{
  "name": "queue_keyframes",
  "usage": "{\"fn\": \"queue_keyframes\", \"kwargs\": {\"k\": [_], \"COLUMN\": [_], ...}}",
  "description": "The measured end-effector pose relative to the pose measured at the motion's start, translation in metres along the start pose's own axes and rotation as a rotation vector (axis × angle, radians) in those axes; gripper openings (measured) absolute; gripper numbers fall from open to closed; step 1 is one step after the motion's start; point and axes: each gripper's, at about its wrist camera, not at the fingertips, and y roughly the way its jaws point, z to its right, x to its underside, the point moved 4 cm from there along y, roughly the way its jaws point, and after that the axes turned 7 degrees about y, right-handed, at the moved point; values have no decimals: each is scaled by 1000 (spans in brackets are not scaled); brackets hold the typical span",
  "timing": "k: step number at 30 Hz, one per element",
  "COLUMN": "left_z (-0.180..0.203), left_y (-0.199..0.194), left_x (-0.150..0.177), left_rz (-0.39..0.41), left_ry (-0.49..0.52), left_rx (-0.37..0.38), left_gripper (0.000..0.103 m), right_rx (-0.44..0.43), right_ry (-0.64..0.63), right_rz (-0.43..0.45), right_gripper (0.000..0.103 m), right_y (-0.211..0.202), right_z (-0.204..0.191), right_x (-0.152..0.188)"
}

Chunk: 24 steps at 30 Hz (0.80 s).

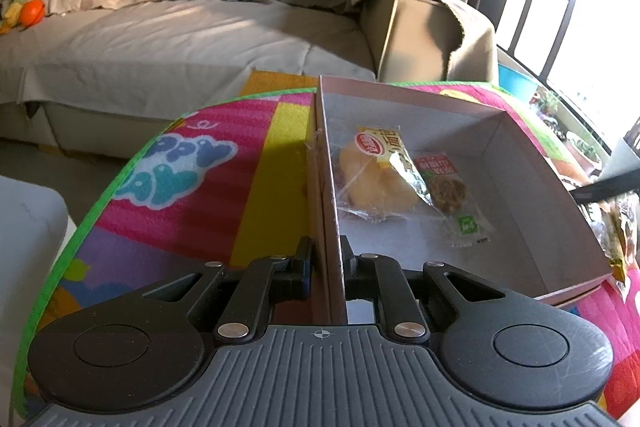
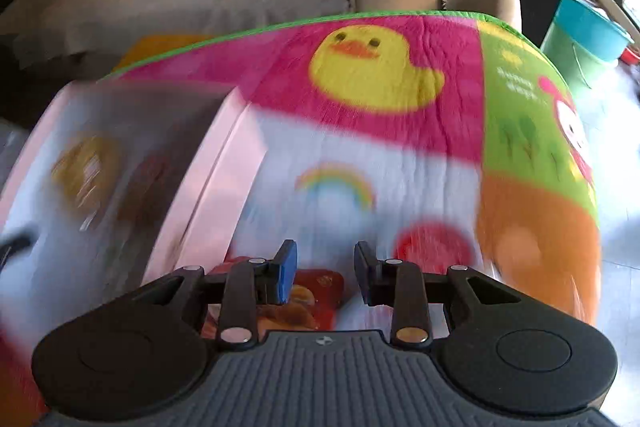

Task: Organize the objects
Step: 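Grasp the wrapped bread loaf with the right tool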

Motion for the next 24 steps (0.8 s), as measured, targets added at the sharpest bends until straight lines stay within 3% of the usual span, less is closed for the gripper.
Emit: {"fn": "queue_keyframes", "kwargs": {"k": [1,3,5,7,9,15,19,21,24], "left_z": [0,0,0,0,0,1,1,0,0], "left_y": [0,0,0,0,-1,-1,-1,-1,-1], "left_x": [0,0,0,0,0,0,0,0,-1], "left_rz": [1,3,5,6,6,6,6,7,8], "left_ry": [-1,-3,-4,-6,-7,-5,0,0,-2], "left_rx": [0,2,3,4,2,-2,-4,-4,-4], "left_gripper": [14,15,15,15,15,15,14,14,15], "right_rx": [-16,-22,24,82,93,71,122,106,56], "right_ry": [27,100,165,226,323,609,531,454,380], "right_rz": [51,171,275,307,284,193,216,231,244], "right_gripper": [34,58,68,77,84,88,74,59,58], "right_y": [-23,-66,-98,-107,-100,-40,-28,-37,-62], "right_z": [4,22,42,62,82,122,107,89,61], "right_x": [5,17,28,37,47,62,68,69,81]}}
